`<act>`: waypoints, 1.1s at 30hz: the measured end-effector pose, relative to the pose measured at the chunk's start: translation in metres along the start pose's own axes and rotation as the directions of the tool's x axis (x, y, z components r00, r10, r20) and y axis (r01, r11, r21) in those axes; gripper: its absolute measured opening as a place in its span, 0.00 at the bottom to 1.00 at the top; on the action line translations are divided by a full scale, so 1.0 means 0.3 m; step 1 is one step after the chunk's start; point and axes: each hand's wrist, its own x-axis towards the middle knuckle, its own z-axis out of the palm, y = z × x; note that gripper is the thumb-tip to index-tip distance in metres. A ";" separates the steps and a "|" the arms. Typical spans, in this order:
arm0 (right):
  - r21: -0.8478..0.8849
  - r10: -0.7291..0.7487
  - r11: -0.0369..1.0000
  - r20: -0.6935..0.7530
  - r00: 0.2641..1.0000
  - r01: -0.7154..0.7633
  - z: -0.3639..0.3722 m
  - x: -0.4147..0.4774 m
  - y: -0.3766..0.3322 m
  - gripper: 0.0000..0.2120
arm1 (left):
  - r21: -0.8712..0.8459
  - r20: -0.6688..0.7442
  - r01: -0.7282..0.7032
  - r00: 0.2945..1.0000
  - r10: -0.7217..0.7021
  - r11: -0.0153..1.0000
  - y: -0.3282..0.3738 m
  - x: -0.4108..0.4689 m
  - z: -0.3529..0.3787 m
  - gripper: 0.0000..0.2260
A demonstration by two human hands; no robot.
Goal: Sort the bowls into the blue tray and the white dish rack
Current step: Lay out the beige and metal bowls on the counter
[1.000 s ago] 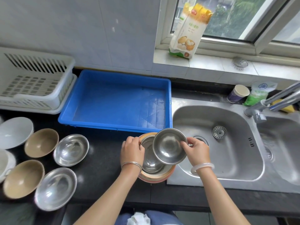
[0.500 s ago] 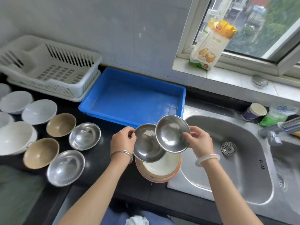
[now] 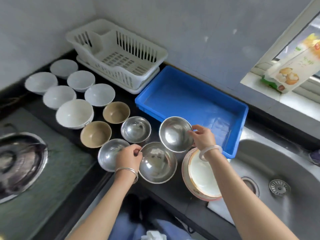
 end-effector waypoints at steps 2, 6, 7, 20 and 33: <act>-0.080 0.012 0.997 0.035 0.999 -0.009 0.050 0.027 -0.008 0.05 | -0.008 0.012 0.019 1.000 -0.019 1.000 -0.041 -0.003 0.003 0.05; -0.291 0.035 0.957 0.074 0.997 -0.012 0.109 0.061 0.000 0.04 | -0.018 0.031 0.061 0.998 -0.060 0.998 -0.098 -0.011 0.025 0.04; -0.345 0.044 0.938 0.076 0.996 -0.015 0.118 0.066 0.003 0.05 | -0.016 0.030 0.067 0.997 -0.066 0.998 -0.107 -0.012 0.030 0.03; -0.512 0.133 0.853 0.026 0.991 -0.101 0.178 0.112 0.062 0.09 | 0.086 0.058 0.036 0.997 -0.041 0.996 -0.125 -0.003 0.083 0.04; -0.379 0.235 0.905 0.066 0.970 -0.193 0.200 0.142 0.080 0.06 | 0.213 0.035 -0.007 0.999 0.000 0.977 -0.113 0.035 0.132 0.17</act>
